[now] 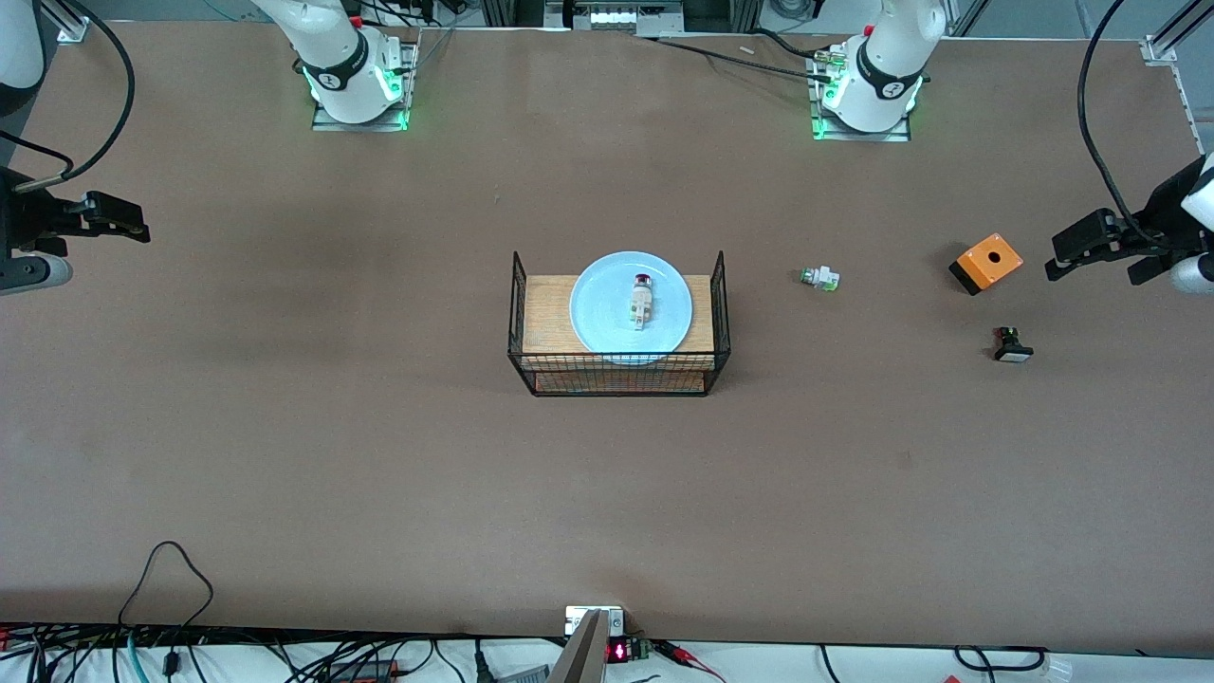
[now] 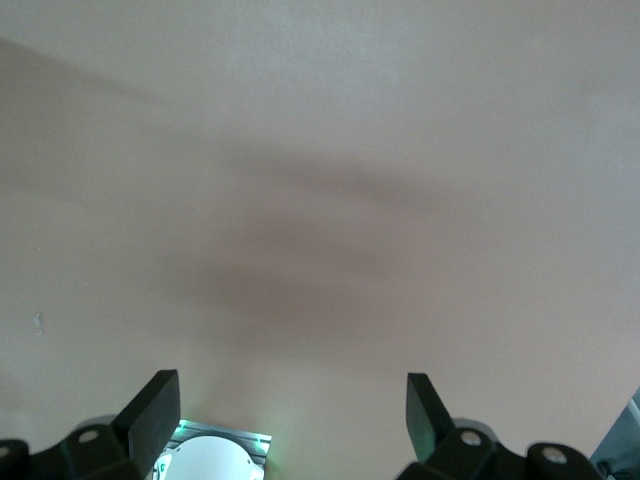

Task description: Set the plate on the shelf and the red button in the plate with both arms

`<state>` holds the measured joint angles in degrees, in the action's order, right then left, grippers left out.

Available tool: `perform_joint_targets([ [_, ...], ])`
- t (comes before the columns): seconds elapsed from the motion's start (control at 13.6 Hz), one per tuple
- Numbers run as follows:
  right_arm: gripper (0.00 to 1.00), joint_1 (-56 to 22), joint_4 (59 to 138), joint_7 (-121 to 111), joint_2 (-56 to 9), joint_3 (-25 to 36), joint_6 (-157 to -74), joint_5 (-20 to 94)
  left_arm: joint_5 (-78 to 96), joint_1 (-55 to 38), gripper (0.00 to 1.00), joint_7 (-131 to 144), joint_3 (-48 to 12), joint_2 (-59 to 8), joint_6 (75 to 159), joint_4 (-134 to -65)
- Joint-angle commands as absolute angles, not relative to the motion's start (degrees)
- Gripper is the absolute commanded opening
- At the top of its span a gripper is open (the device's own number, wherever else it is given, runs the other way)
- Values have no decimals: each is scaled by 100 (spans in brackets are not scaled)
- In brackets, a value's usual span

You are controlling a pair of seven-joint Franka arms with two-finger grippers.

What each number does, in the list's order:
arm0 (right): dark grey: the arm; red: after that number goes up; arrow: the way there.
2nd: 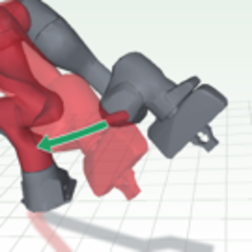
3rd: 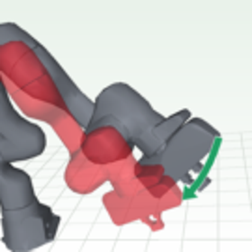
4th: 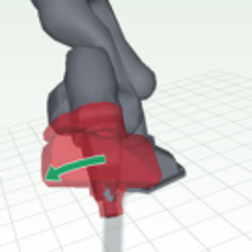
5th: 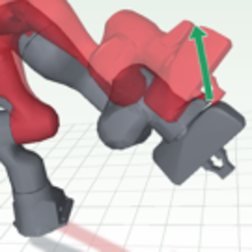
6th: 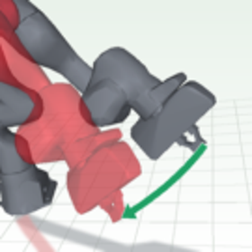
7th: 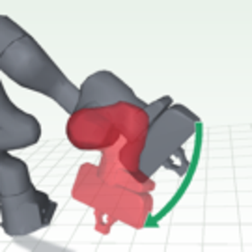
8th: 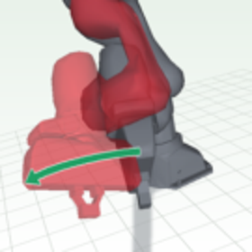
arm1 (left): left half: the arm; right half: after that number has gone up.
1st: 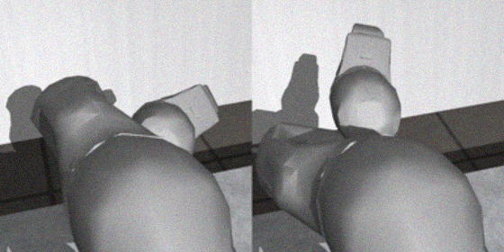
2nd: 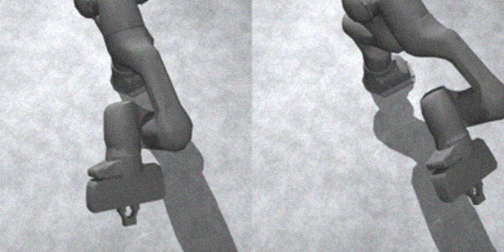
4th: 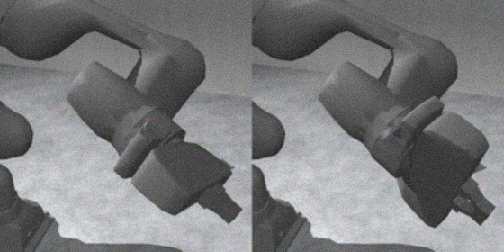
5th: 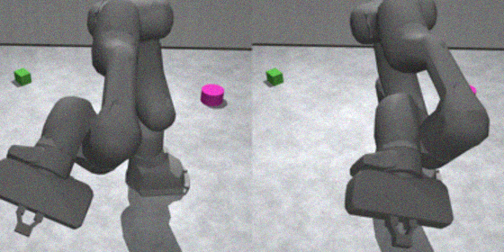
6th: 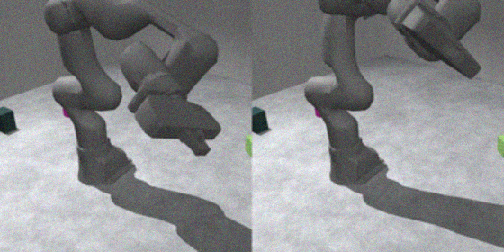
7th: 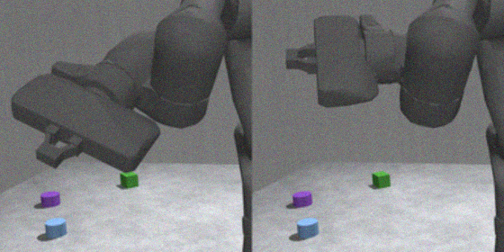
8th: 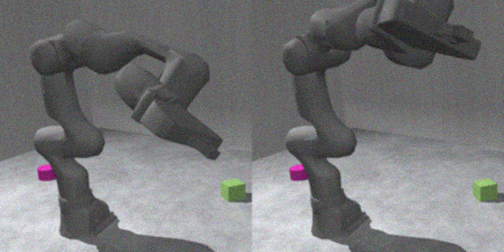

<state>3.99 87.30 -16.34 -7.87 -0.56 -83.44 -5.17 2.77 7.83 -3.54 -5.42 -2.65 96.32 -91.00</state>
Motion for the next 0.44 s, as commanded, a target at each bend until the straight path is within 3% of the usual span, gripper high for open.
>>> perform_joint_targets([
  [0.0, 100, 352, 8648, -1582, -782, -105, -8314, -571, 193, 765, 100, -457, -545, -158, 9650, -9185],
  [0.37, 100, 352, 8648, -1582, -782, -105, -8314, -580, 193, 773, 100, -413, -536, -167, 9624, -9185],
])
